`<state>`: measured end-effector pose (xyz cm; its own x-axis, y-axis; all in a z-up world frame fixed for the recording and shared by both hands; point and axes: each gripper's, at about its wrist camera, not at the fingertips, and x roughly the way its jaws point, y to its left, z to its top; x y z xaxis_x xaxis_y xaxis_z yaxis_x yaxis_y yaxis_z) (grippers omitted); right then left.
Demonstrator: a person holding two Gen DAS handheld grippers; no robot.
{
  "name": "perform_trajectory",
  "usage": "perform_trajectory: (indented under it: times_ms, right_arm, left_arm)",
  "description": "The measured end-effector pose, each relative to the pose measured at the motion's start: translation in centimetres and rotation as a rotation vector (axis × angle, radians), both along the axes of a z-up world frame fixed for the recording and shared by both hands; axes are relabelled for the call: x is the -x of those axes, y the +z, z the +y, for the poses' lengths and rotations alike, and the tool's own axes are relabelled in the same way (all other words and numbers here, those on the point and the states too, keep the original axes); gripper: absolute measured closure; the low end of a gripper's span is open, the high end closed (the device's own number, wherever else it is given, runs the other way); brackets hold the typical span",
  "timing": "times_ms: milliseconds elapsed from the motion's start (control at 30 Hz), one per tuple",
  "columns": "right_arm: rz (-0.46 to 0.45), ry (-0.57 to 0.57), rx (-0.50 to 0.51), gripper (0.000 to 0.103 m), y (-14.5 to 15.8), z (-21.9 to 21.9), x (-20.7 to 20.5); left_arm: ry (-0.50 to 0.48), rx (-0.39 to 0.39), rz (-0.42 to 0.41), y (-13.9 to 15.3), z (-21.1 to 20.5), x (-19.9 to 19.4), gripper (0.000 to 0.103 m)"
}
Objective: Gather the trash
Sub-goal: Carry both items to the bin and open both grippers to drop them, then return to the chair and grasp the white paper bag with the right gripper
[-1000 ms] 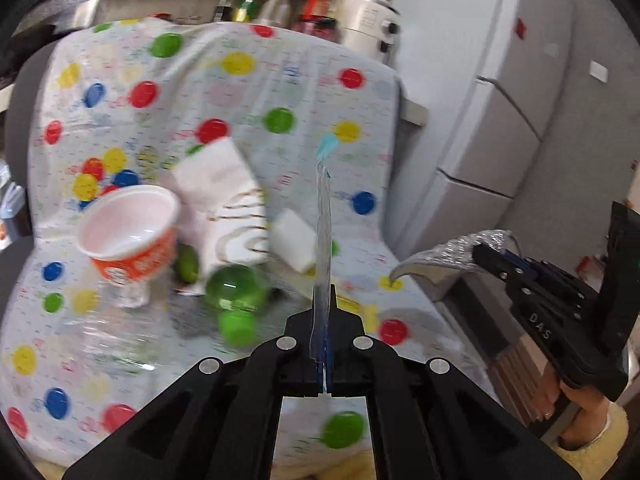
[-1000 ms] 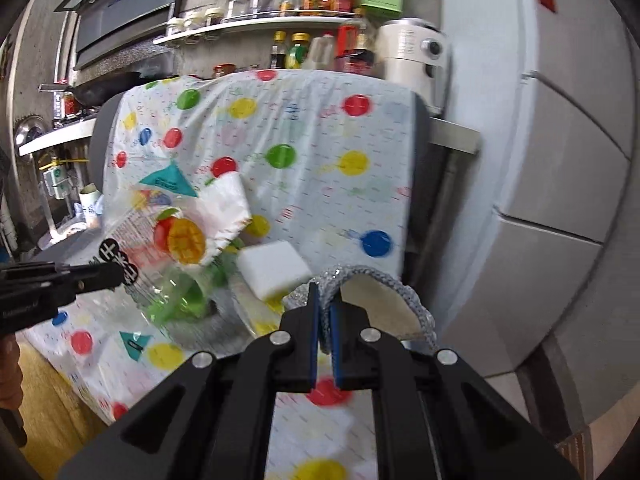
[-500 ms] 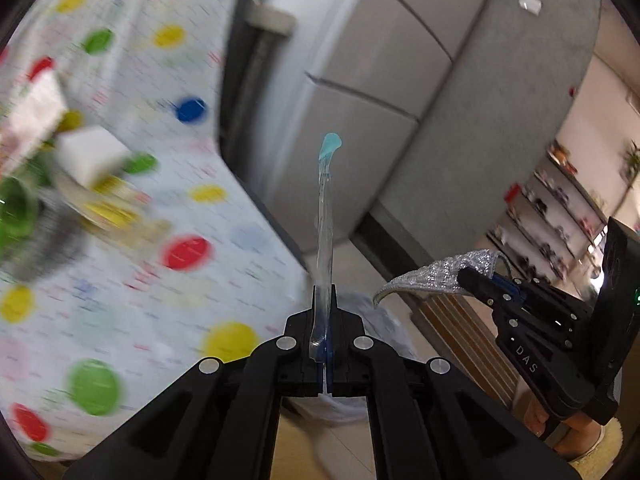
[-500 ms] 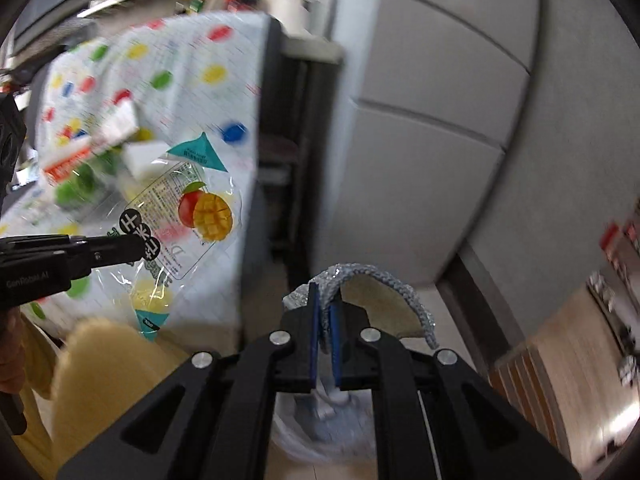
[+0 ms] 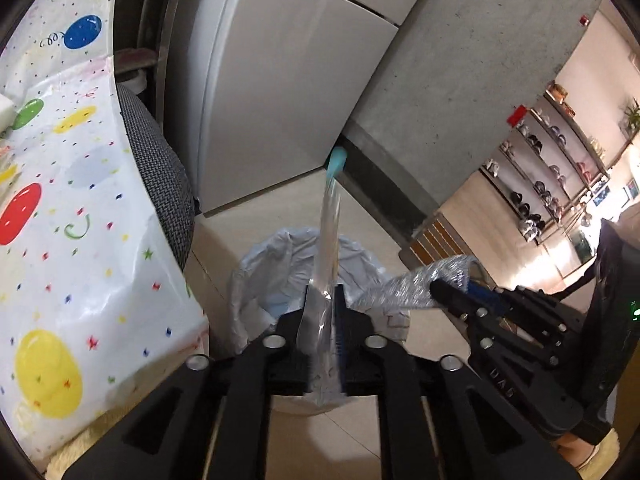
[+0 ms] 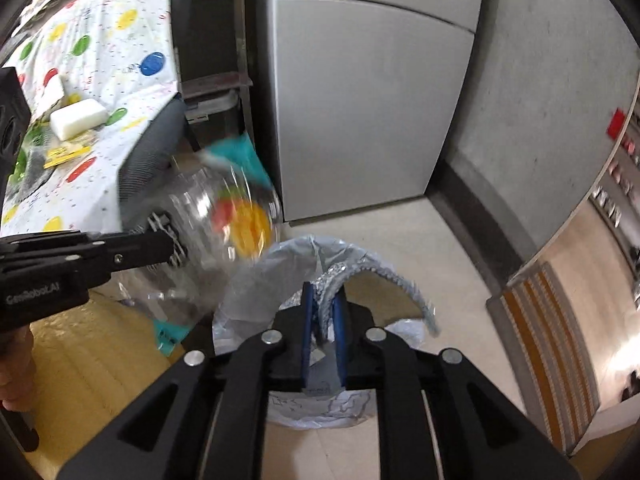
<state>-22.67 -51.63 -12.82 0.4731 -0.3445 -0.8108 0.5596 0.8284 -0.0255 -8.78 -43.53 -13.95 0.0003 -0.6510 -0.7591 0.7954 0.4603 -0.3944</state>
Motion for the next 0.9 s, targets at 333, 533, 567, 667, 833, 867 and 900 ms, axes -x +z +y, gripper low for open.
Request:
perform_trajectory:
  times_ms: [333, 533, 567, 667, 833, 867, 900]
  right_arm:
    - [-0.033, -0.026, 0.035, 0.063, 2.3, 0.7, -0.2]
    - [-0.165, 0.072, 0.073, 0.062, 8.5, 5.6, -2.6]
    - [-0.186, 0.099, 0.071, 0.062, 9.2, 6.6, -3.3]
    - [-0.24, 0.207, 0.06, 0.059, 11.0, 10.1, -6.2]
    - [-0.261, 0.37, 0.036, 0.054, 11.6, 16.1, -12.1]
    - [-0.26, 0.394, 0.031, 0.054, 11.5, 17.1, -13.0]
    - [-0.258, 0.412, 0.029, 0.055, 11.5, 17.9, -13.7]
  left_arm:
    - [0.104, 0.041, -0.072, 3.1, 4.1, -2.7, 0.059]
    - [0.249, -0.003, -0.256, 7.1, 13.3, -5.3, 0.059]
    - [0.278, -0.024, -0.281, 7.6, 14.7, -5.8, 0.059]
    - [0.386, -0.087, -0.305, 8.4, 20.2, -7.6, 0.058]
    - [0.546, -0.168, -0.325, 8.9, 28.5, -10.6, 0.058]
    - [0.58, -0.182, -0.323, 8.9, 30.3, -11.2, 0.058]
    - [0.609, -0.193, -0.322, 8.8, 31.6, -11.9, 0.058]
